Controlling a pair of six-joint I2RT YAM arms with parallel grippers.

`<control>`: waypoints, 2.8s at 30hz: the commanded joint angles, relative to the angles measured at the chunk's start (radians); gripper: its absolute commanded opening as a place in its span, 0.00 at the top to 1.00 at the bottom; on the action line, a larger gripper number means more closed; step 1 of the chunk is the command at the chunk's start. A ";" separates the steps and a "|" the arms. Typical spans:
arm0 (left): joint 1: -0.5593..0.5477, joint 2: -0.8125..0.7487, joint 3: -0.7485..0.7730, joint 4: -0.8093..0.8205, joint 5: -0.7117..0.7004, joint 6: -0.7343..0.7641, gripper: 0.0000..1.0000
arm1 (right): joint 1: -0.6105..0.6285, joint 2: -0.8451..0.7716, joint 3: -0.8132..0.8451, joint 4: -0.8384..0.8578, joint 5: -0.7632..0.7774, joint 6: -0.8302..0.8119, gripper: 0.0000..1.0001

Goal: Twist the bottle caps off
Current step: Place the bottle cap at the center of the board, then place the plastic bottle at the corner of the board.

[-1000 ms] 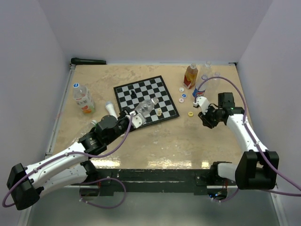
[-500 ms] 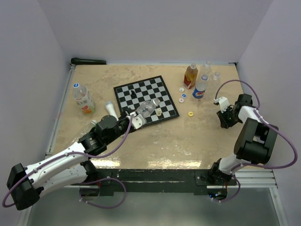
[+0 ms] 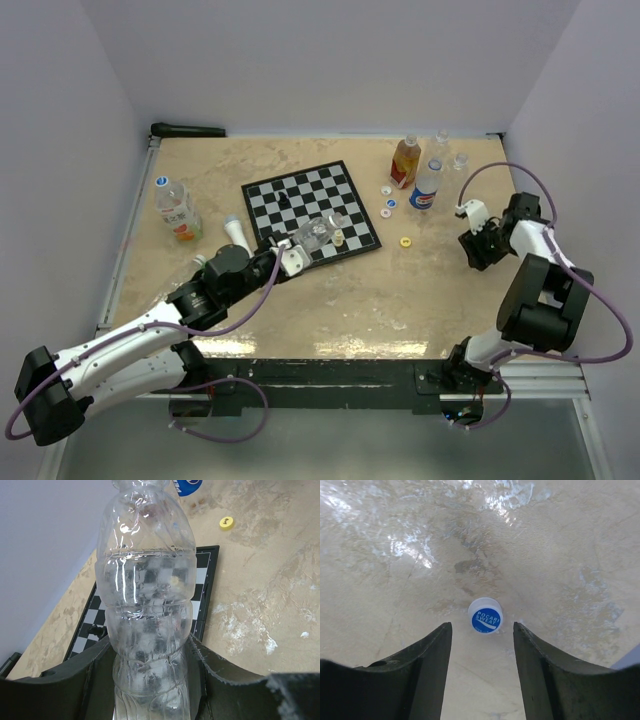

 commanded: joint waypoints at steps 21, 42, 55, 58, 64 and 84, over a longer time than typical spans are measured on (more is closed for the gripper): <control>0.005 0.137 0.049 0.302 0.431 -0.301 0.99 | 0.662 -0.243 0.398 -0.645 -0.883 -0.372 0.17; 0.002 0.241 0.040 0.470 0.487 -0.416 0.99 | 0.839 -0.184 0.435 -0.494 -0.985 -0.085 0.26; 0.004 0.250 0.049 0.447 0.455 -0.416 0.80 | 0.853 -0.186 0.434 -0.441 -0.966 -0.019 0.72; 0.004 0.240 0.055 0.415 0.446 -0.416 0.55 | 0.851 -0.199 0.418 -0.414 -0.942 0.005 0.81; 0.004 0.190 0.055 0.343 0.420 -0.402 0.14 | 0.850 -0.241 0.385 -0.330 -0.880 0.102 0.87; 0.005 -0.067 0.084 0.008 -0.029 -0.128 0.00 | 0.483 -0.215 0.441 -0.639 -0.465 -0.050 0.93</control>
